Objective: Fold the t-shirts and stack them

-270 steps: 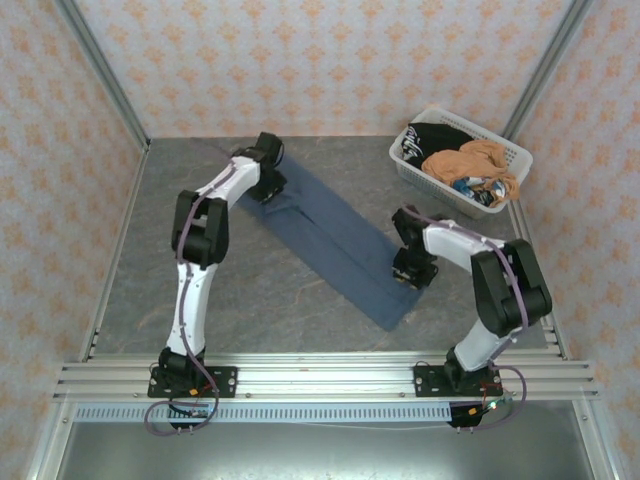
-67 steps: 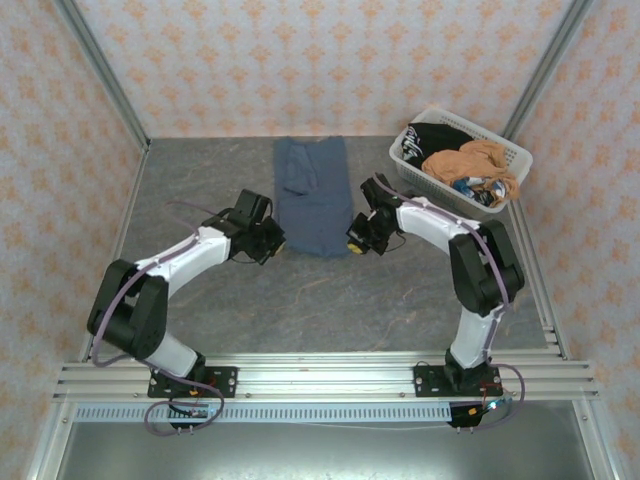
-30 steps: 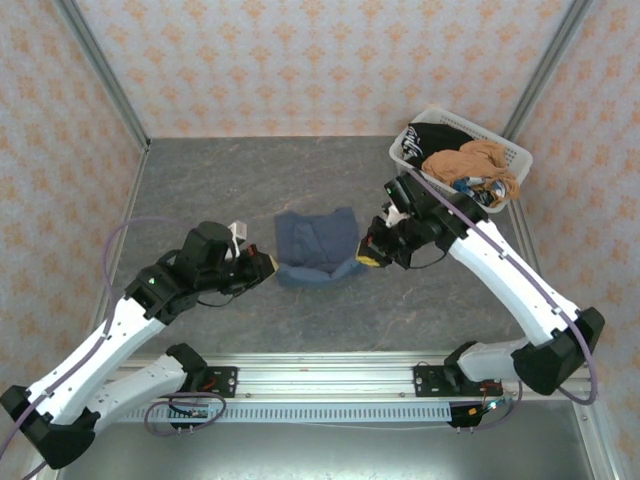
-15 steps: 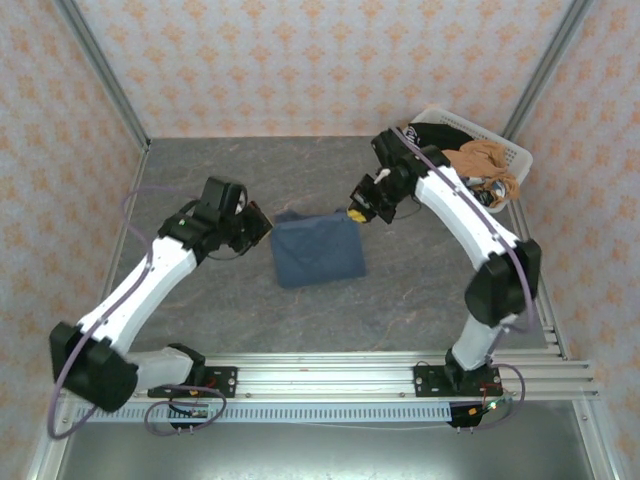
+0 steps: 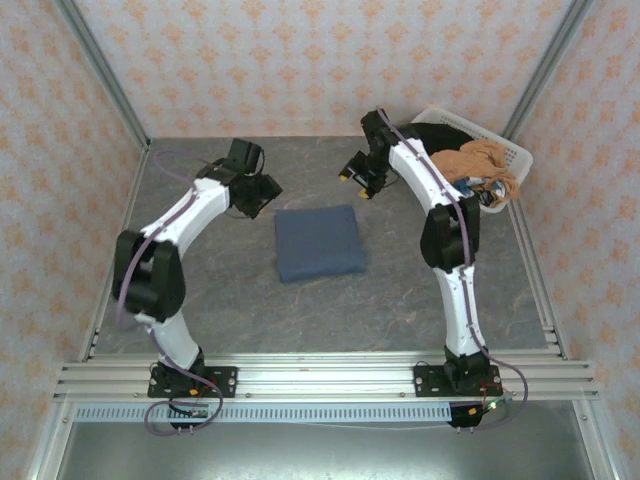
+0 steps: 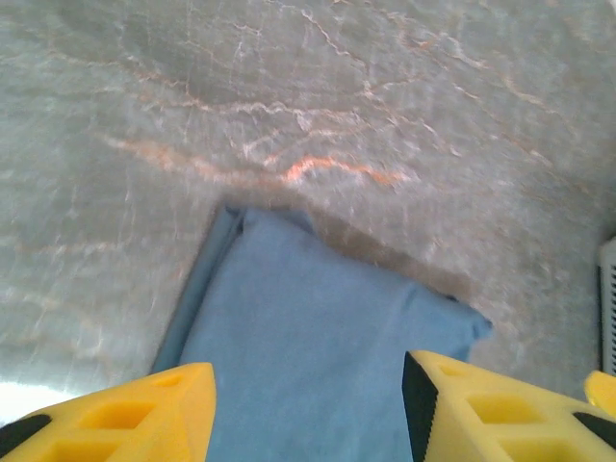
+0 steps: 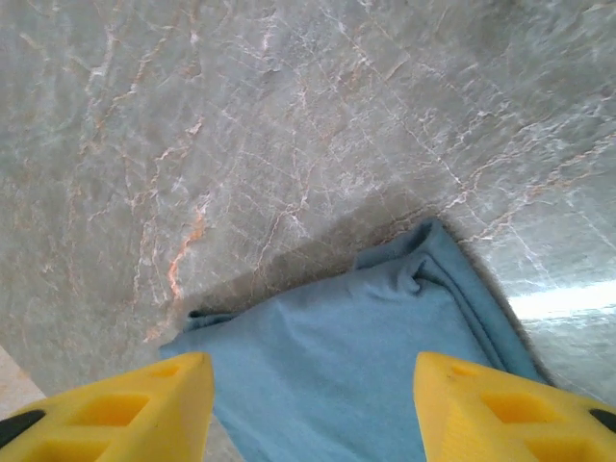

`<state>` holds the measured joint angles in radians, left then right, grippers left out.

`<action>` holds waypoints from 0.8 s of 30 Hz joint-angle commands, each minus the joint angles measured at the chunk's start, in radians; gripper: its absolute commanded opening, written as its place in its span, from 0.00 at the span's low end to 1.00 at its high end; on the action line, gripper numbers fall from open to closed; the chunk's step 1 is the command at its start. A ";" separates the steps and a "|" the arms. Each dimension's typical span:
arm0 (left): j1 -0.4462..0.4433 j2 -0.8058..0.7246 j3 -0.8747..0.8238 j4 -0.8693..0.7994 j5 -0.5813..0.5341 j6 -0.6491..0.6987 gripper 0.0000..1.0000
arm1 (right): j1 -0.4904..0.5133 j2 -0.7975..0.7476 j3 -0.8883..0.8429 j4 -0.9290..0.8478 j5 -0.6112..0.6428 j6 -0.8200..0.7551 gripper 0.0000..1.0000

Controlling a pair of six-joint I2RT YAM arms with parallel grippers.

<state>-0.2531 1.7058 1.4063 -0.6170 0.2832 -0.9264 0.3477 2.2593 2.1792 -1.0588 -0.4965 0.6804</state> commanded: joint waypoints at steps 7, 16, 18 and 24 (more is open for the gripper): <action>-0.384 -0.404 -0.497 0.193 -0.099 -0.674 0.54 | 0.040 -0.796 -0.996 0.489 0.006 0.085 0.57; -0.598 -0.224 -0.570 0.537 -0.357 -1.120 0.65 | 0.050 -1.097 -1.327 0.639 -0.113 0.160 0.59; -0.618 -0.157 -0.551 0.574 -0.374 -1.165 0.65 | 0.050 -1.124 -1.337 0.618 -0.118 0.154 0.59; -0.651 -0.026 -0.512 0.603 -0.424 -1.291 0.65 | 0.036 -1.188 -1.348 0.573 -0.121 0.139 0.59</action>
<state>-0.8940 1.6608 0.8654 -0.0673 -0.0429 -2.0251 0.3908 1.1004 0.8391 -0.4862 -0.6067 0.8234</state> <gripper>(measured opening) 0.645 0.589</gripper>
